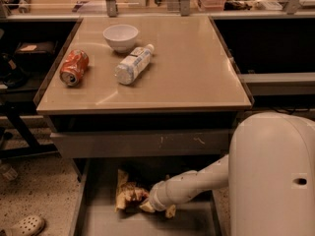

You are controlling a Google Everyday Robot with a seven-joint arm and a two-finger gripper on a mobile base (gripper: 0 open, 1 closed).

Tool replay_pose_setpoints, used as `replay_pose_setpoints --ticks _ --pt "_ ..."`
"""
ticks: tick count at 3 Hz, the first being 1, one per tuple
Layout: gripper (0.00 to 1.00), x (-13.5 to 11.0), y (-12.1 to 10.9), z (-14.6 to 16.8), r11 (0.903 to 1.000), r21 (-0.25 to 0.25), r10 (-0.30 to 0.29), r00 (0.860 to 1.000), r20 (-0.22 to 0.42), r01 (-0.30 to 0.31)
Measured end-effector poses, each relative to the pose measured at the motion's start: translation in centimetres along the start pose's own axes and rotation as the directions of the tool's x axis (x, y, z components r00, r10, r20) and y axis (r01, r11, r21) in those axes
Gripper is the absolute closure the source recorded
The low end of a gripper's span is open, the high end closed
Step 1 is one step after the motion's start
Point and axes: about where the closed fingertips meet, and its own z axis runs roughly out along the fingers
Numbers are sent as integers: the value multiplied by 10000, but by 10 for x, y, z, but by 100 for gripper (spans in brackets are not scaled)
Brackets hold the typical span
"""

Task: Pick brown chip bag from middle drawer and place on counter

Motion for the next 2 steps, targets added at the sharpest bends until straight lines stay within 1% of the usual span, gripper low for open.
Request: replay_pose_setpoints --ticks 1,2 --pt "100 -21 3 -35 9998 148 120 9991 398 -126" --pt "100 -40 5 -92 9962 751 385 9971 653 -434"
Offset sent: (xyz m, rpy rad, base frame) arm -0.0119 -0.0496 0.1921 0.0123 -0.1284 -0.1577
